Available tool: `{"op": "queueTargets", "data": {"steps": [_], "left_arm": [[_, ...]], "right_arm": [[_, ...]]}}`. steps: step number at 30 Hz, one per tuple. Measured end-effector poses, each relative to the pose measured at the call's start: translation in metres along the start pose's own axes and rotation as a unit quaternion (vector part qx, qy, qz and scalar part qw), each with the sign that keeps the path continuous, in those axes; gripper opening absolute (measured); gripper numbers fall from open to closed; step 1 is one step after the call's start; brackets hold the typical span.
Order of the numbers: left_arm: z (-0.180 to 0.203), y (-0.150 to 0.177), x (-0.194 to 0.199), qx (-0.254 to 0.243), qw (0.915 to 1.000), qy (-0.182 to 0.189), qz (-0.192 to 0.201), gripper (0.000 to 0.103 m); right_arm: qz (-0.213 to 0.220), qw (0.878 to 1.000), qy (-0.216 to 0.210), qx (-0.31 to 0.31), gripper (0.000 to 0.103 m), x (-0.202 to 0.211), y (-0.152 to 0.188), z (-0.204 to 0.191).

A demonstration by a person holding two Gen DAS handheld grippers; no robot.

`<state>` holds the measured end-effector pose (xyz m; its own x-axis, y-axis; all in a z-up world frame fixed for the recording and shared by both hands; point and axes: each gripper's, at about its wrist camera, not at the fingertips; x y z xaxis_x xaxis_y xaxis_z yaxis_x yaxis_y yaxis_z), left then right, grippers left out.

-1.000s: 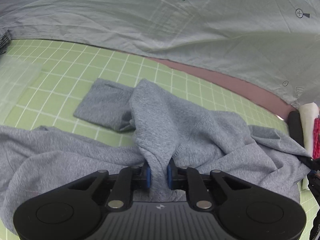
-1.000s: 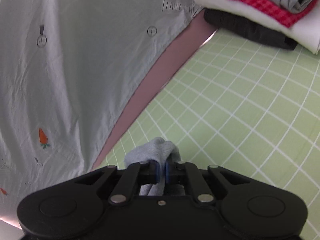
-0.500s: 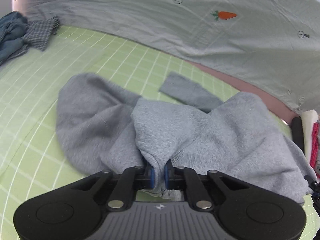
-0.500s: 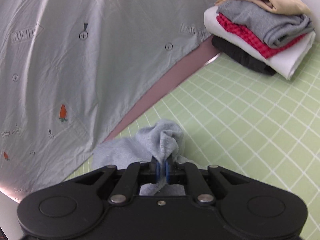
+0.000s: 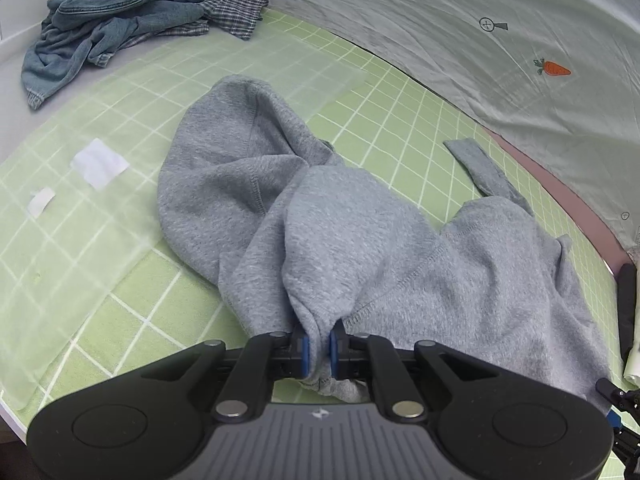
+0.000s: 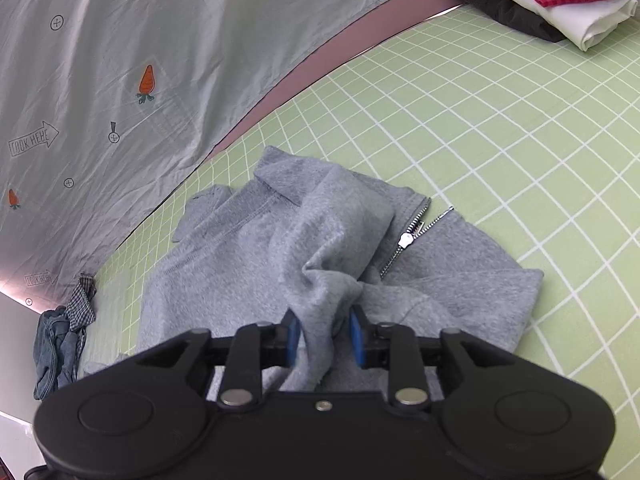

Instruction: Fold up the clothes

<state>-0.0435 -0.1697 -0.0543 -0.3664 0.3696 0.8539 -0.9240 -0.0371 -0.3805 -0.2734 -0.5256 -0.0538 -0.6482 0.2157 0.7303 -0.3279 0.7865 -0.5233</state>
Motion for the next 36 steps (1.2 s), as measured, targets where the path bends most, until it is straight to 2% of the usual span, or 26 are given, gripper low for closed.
{"op": "queueTargets", "data": {"steps": [2, 4, 5, 7, 11, 17, 23, 28, 30, 32, 34, 36], "left_arm": [[-0.004, -0.003, 0.002, -0.006, 0.9999, 0.009, -0.008, 0.020], [-0.006, -0.006, 0.002, -0.013, 0.9997, 0.015, -0.016, 0.023], [-0.007, -0.007, 0.002, -0.017, 0.9995, 0.018, -0.020, 0.029], [-0.011, -0.010, 0.001, -0.022, 0.9990, 0.026, -0.028, 0.034], [-0.020, -0.017, -0.012, -0.019, 0.9975, 0.043, -0.053, 0.037], [-0.019, -0.020, -0.027, -0.028, 0.9957, 0.053, -0.071, 0.039], [-0.010, -0.015, -0.033, -0.017, 0.9966, 0.041, -0.070, 0.044], [0.000, -0.008, -0.040, 0.000, 0.9975, 0.028, -0.066, 0.042], [0.007, -0.007, -0.043, 0.003, 0.9974, 0.031, -0.065, 0.041], [0.019, -0.006, -0.048, -0.004, 0.9974, 0.027, -0.066, 0.027], [0.031, -0.007, -0.054, -0.012, 0.9977, 0.019, -0.064, 0.021], [0.045, -0.010, -0.062, -0.017, 0.9978, 0.017, -0.062, 0.021]], "right_arm": [[0.008, 1.000, 0.012, -0.009, 0.041, 0.005, 0.002, -0.003], [0.016, 0.999, 0.032, -0.026, 0.047, 0.011, 0.003, -0.001], [0.020, 0.998, 0.046, -0.036, 0.050, 0.014, 0.004, 0.001], [0.026, 0.997, 0.060, -0.051, 0.056, 0.020, 0.008, 0.004], [0.029, 0.993, 0.090, -0.067, 0.063, 0.028, 0.020, 0.007], [0.031, 0.989, 0.115, -0.084, 0.066, 0.036, 0.031, 0.008], [0.047, 0.986, 0.127, -0.095, 0.067, 0.039, 0.020, 0.019], [0.031, 0.983, 0.153, -0.093, 0.068, 0.020, 0.003, 0.042], [0.017, 0.983, 0.155, -0.098, 0.072, 0.010, 0.000, 0.053], [0.006, 0.983, 0.152, -0.105, 0.072, 0.001, -0.002, 0.062], [-0.003, 0.983, 0.145, -0.112, 0.073, -0.006, -0.004, 0.070], [-0.014, 0.983, 0.143, -0.115, 0.073, -0.015, -0.009, 0.077]]}}
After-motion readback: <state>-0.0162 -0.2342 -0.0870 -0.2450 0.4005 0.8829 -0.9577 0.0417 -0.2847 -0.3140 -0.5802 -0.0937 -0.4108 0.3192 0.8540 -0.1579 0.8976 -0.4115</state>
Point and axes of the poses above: each gripper's, at about its wrist camera, not at the fingertips, and x roughly against the way its jaws point, z to its right, y to its underside, and after that the axes turned 6 degrees about x, right-handed
